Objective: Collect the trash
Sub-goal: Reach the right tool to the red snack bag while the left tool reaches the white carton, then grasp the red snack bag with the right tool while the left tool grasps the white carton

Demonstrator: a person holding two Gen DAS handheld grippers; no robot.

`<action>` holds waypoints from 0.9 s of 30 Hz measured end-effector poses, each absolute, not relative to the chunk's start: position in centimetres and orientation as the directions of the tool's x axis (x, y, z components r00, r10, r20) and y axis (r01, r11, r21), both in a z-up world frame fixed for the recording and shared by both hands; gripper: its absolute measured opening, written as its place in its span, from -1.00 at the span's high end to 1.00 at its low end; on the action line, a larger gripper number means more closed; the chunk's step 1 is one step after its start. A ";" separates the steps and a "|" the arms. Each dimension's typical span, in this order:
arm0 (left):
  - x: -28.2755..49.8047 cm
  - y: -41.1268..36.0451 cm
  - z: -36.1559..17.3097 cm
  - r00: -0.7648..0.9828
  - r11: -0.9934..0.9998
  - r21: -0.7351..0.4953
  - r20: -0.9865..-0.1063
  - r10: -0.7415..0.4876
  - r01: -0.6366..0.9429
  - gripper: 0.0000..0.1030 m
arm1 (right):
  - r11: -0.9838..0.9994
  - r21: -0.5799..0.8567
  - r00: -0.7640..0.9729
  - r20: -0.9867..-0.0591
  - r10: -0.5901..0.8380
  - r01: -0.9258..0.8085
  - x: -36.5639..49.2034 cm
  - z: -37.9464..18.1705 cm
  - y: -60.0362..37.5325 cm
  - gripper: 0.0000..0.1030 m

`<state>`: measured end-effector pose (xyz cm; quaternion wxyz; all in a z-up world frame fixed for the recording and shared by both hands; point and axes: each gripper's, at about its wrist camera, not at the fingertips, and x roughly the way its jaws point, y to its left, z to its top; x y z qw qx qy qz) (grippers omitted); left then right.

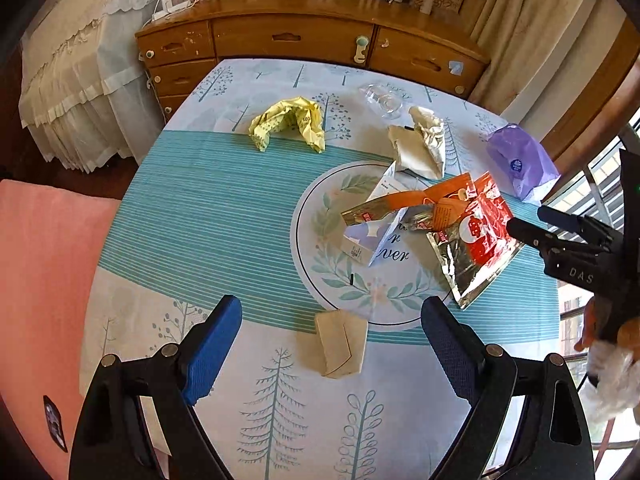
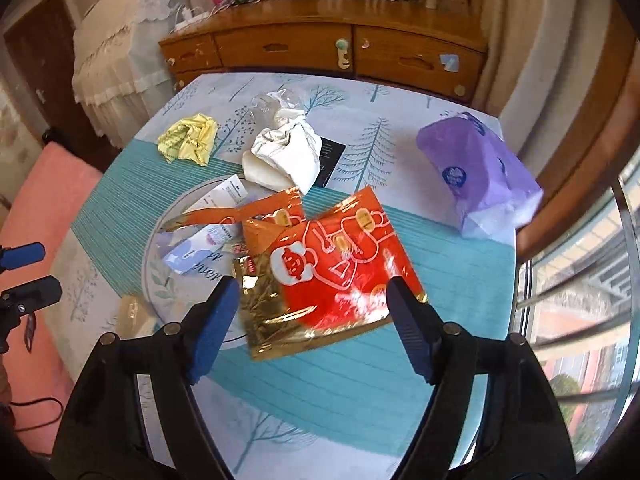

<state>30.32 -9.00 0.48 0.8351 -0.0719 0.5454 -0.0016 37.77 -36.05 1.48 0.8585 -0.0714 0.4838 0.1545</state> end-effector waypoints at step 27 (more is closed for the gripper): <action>35.7 -7.1 -3.8 0.332 0.967 -0.137 -0.942 -0.059 -0.217 -0.80 | 0.178 -0.130 0.159 -0.974 0.159 -0.975 41.6 -6.9 -27.4 -0.25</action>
